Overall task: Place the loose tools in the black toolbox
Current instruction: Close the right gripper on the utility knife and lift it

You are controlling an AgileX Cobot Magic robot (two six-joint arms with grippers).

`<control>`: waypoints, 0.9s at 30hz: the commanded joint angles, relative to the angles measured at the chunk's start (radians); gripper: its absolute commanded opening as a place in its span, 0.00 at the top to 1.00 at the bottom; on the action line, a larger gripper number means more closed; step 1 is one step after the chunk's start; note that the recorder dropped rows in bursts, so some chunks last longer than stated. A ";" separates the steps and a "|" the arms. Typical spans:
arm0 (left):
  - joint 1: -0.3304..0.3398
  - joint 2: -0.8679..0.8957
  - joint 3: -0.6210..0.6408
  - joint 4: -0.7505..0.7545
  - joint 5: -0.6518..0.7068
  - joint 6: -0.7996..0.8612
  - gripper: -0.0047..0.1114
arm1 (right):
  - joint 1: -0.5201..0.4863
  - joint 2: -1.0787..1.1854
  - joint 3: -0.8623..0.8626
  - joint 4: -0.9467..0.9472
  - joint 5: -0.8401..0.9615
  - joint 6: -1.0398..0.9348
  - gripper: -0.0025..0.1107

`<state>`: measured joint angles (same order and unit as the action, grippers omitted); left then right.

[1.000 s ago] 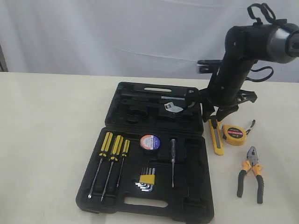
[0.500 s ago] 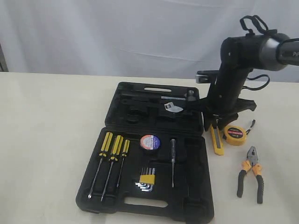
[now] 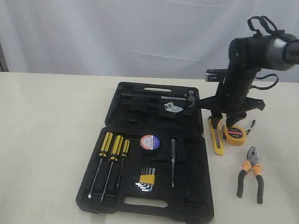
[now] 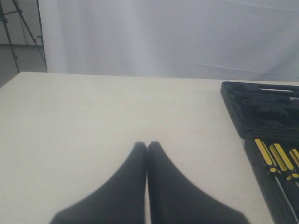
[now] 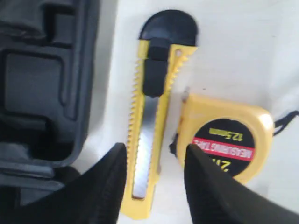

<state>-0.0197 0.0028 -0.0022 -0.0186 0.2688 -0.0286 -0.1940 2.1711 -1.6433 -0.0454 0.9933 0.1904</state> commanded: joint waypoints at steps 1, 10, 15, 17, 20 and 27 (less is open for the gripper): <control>-0.002 -0.003 0.002 -0.002 0.001 -0.002 0.96 | -0.032 0.000 -0.005 0.051 -0.013 -0.040 0.63; -0.002 -0.003 0.002 -0.002 0.001 -0.002 0.96 | -0.018 0.000 -0.005 0.051 -0.020 -0.058 0.63; -0.002 -0.003 0.002 -0.002 0.001 -0.002 0.96 | -0.003 0.018 -0.005 0.036 -0.018 -0.058 0.63; -0.002 -0.003 0.002 -0.002 0.001 -0.002 0.96 | 0.002 0.026 -0.005 0.036 -0.018 -0.058 0.63; -0.002 -0.003 0.002 -0.002 0.001 -0.002 0.96 | 0.007 0.041 -0.005 0.036 -0.017 -0.058 0.63; -0.002 -0.003 0.002 -0.002 0.001 -0.002 0.96 | 0.007 0.075 -0.005 0.036 -0.017 -0.056 0.63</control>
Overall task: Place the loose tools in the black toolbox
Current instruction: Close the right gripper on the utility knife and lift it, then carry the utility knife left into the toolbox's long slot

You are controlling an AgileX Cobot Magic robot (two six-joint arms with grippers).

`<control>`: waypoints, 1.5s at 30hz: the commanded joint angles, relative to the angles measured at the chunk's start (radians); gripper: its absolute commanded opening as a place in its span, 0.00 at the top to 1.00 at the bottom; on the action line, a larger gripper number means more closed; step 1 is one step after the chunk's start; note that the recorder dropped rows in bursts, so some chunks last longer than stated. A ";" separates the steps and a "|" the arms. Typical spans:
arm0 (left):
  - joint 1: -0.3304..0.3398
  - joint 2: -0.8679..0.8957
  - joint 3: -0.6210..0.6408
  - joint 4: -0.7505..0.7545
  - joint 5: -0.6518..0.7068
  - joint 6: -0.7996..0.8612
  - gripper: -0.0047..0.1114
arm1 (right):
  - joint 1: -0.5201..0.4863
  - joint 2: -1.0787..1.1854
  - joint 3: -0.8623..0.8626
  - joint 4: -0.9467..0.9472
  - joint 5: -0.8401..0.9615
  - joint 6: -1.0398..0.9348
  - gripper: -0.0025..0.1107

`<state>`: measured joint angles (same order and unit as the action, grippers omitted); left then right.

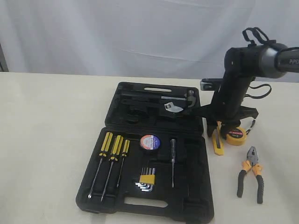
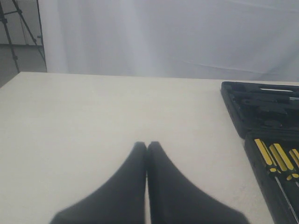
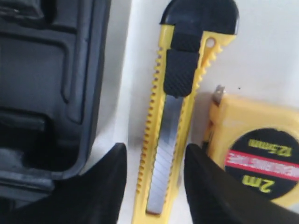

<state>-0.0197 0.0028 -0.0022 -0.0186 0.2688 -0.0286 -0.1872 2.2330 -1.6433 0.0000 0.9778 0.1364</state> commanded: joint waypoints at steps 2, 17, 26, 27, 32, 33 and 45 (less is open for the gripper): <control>-0.002 -0.003 0.002 -0.002 0.001 -0.002 0.96 | 0.000 0.024 -0.005 -0.009 -0.004 -0.002 0.63; -0.002 -0.003 0.002 -0.002 0.001 -0.002 0.96 | 0.000 0.036 -0.007 -0.009 -0.028 0.012 0.95; -0.002 -0.003 0.002 -0.002 0.001 -0.002 0.96 | 0.002 -0.072 -0.007 0.000 0.039 0.006 0.98; -0.002 -0.003 0.002 -0.002 0.001 -0.002 0.96 | 0.005 -0.089 -0.007 0.000 0.056 0.006 0.98; -0.002 -0.003 0.002 -0.002 0.001 -0.002 0.96 | 0.044 -0.205 -0.004 0.007 0.193 0.006 0.98; -0.002 -0.003 0.002 -0.002 0.001 -0.002 0.96 | 0.056 -0.227 0.003 0.007 0.213 0.012 0.98; -0.002 -0.003 0.002 -0.002 0.001 -0.002 0.96 | 0.275 -0.524 0.329 -0.037 0.019 0.299 0.98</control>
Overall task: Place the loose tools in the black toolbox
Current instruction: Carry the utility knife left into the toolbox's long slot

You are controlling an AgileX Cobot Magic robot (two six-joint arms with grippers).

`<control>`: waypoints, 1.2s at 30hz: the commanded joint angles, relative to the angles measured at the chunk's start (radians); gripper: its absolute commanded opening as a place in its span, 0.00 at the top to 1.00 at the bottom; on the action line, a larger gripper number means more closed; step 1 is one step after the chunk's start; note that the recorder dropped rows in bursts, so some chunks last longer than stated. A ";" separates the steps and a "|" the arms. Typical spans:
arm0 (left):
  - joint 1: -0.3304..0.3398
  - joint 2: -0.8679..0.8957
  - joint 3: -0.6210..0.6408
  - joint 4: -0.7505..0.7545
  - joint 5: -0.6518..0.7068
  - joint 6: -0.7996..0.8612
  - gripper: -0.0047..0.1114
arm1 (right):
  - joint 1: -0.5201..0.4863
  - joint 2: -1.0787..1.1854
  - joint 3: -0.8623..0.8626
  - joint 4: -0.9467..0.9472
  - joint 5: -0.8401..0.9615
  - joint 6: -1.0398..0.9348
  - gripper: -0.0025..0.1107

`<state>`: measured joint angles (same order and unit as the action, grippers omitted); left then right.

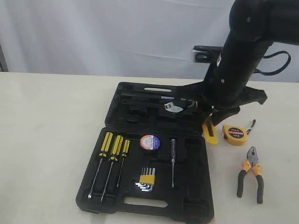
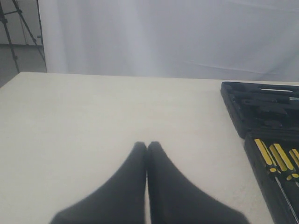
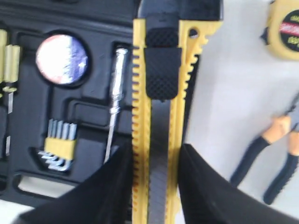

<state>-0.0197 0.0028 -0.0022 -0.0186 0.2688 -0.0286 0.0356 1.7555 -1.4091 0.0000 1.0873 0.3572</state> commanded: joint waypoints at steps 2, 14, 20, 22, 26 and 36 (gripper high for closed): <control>-0.002 -0.003 0.002 -0.002 0.001 -0.002 0.96 | 0.069 -0.044 0.149 -0.051 -0.121 0.112 0.98; -0.002 -0.003 0.002 -0.002 0.001 -0.002 0.96 | 0.071 0.053 0.270 -0.042 -0.308 0.231 0.98; -0.002 -0.003 0.002 -0.002 0.001 -0.002 0.96 | 0.071 0.111 0.270 -0.024 -0.326 0.233 0.98; -0.002 -0.003 0.002 -0.002 0.001 -0.002 0.96 | 0.071 0.124 0.270 -0.024 -0.326 0.233 0.98; -0.002 -0.003 0.002 -0.002 0.001 -0.002 0.96 | 0.071 0.144 0.270 -0.024 -0.326 0.233 0.98; -0.002 -0.003 0.002 -0.002 0.001 -0.002 0.96 | 0.071 0.153 0.270 -0.024 -0.320 0.233 0.70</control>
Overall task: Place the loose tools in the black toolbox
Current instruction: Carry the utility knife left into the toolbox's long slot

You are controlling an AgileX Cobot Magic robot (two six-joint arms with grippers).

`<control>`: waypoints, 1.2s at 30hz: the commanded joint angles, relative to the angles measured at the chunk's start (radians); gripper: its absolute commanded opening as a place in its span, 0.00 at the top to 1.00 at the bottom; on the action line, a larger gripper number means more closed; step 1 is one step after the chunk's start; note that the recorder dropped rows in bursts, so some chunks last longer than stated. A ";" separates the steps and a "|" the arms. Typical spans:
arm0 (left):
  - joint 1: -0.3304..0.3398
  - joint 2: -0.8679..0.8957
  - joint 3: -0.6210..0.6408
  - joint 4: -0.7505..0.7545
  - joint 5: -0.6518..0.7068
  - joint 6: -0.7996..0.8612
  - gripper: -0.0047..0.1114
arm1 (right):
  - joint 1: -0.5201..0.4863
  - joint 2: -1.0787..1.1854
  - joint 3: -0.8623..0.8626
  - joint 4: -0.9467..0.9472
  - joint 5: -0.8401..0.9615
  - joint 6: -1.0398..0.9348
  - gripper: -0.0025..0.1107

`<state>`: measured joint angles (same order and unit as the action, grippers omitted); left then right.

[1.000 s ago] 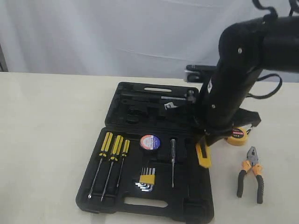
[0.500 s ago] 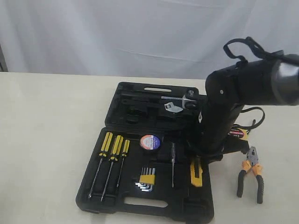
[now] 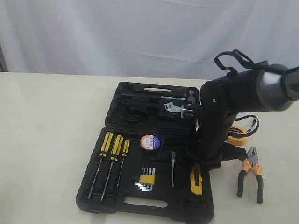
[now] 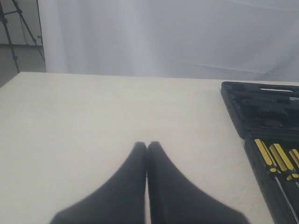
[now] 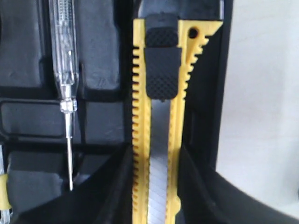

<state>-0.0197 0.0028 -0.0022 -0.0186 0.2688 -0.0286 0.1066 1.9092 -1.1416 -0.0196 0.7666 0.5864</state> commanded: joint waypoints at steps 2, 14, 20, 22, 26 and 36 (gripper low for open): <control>-0.002 -0.003 0.002 -0.002 0.001 -0.002 0.96 | 0.000 0.000 0.003 -0.005 0.001 0.004 0.55; -0.002 -0.003 0.002 -0.002 0.001 -0.002 0.96 | 0.000 -0.057 0.003 -0.005 -0.012 0.015 0.39; -0.002 -0.003 0.002 -0.002 0.001 -0.002 0.96 | 0.000 -0.104 0.003 -0.006 0.049 -0.113 0.88; -0.002 -0.003 0.002 -0.002 0.001 -0.002 0.96 | 0.000 -0.102 0.003 -0.006 0.072 -0.140 0.98; -0.002 -0.003 0.002 -0.002 0.001 -0.002 0.96 | 0.000 -0.100 0.003 -0.006 0.076 -0.175 0.98; -0.002 -0.003 0.002 -0.002 0.001 -0.002 0.96 | 0.000 -0.096 0.003 -0.008 0.087 -0.272 0.98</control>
<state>-0.0197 0.0028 -0.0022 -0.0186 0.2688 -0.0286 0.1106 1.8144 -1.1416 -0.0160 0.8616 0.3361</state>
